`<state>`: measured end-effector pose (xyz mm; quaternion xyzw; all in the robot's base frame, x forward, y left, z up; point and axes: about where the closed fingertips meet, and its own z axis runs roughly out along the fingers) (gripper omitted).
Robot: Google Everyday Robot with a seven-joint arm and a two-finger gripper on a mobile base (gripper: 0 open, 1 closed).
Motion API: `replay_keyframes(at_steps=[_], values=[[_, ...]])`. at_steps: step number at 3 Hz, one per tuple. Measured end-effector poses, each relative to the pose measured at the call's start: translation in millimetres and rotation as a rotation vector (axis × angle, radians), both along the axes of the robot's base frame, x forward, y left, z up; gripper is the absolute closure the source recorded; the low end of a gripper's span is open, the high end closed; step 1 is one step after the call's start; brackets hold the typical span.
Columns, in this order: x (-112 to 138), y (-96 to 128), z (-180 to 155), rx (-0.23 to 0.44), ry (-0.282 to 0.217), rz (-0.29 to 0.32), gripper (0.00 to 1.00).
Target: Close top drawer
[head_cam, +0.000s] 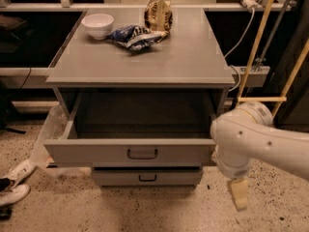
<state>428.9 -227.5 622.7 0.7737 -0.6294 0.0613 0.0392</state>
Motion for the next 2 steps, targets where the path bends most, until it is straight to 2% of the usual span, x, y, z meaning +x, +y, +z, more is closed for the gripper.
replay_keyframes(at_steps=[1,2], values=[[37.9,7.2,13.5,-0.017,-0.011,-0.011,0.00],[70.1,20.4,39.3,0.004,-0.066,-0.014,0.00]])
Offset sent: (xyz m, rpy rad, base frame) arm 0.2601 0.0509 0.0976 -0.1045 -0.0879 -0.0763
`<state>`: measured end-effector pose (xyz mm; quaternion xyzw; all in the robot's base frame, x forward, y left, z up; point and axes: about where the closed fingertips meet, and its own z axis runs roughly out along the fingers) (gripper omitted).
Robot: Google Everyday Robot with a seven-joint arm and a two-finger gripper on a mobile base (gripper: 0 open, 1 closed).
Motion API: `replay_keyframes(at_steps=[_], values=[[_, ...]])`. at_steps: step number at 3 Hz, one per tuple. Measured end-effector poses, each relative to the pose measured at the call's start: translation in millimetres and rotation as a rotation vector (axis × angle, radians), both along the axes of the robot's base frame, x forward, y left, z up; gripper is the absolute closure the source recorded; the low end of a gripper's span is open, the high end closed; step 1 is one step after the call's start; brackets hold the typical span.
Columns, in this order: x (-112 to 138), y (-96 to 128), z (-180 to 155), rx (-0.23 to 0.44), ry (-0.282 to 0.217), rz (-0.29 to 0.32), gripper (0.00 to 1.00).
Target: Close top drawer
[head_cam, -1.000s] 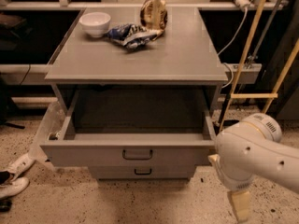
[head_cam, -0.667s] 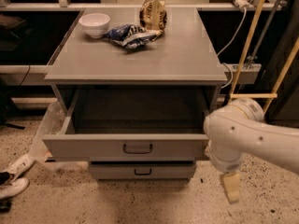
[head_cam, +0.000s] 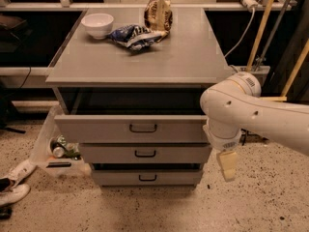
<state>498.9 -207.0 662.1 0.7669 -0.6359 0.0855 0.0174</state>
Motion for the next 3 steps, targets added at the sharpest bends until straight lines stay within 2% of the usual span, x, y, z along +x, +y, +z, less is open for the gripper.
replay_keyframes(at_steps=[1,2,3], values=[[0.0,0.0,0.0,0.000,0.000,0.000,0.00],[19.8,1.1,-1.0,0.000,0.013,-0.003,0.00],[37.5,1.8,-8.3,-0.001,0.058,-0.002,0.00]])
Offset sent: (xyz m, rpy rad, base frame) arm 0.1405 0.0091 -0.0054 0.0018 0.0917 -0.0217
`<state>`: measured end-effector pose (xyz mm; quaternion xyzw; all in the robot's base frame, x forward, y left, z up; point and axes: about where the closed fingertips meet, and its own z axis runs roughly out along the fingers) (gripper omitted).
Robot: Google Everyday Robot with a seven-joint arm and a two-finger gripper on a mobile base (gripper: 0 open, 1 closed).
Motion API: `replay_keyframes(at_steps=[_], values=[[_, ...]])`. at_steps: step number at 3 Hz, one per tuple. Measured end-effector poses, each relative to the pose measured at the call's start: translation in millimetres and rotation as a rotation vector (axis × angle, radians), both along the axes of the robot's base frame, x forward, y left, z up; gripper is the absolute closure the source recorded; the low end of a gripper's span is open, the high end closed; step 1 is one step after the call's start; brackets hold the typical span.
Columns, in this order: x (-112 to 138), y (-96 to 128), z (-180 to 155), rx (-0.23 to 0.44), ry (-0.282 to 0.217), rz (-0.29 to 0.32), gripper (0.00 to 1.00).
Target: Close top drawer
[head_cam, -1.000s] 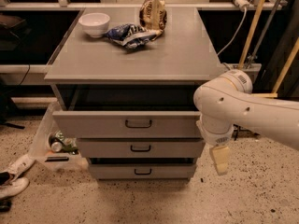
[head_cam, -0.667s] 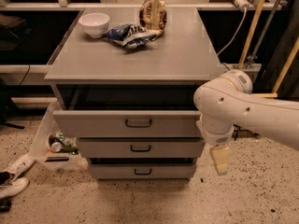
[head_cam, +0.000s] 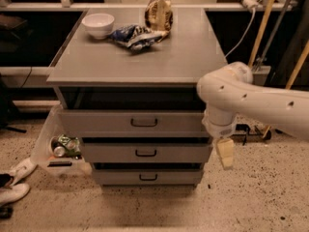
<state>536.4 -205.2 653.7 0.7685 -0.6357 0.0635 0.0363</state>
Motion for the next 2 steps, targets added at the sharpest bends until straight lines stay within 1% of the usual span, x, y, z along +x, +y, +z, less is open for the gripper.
replay_keyframes(at_steps=[2], values=[[48.7,2.0,17.0,0.036,0.018,-0.022,0.00]])
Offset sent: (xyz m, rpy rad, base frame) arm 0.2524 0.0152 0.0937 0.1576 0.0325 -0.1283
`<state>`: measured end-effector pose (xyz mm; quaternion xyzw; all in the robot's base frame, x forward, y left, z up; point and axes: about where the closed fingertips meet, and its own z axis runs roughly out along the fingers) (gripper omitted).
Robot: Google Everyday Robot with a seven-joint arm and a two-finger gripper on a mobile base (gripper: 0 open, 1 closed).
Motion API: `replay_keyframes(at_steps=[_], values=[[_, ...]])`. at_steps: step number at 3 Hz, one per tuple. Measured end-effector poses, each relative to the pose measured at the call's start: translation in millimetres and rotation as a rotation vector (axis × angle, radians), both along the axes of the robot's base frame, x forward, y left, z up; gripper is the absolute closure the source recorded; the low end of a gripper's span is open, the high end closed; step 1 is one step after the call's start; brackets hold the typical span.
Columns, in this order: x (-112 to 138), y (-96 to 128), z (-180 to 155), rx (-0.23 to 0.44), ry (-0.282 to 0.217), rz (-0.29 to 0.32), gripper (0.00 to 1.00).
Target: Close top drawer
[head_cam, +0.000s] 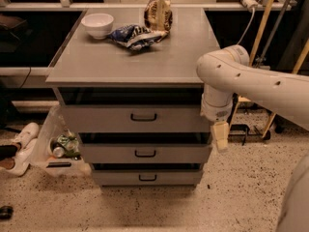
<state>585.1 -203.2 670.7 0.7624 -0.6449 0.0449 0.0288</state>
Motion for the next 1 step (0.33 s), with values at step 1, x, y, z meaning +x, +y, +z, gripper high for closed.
replay_keyframes(at_steps=[1], values=[[0.0,0.0,0.0,0.000,0.000,0.000,0.00]])
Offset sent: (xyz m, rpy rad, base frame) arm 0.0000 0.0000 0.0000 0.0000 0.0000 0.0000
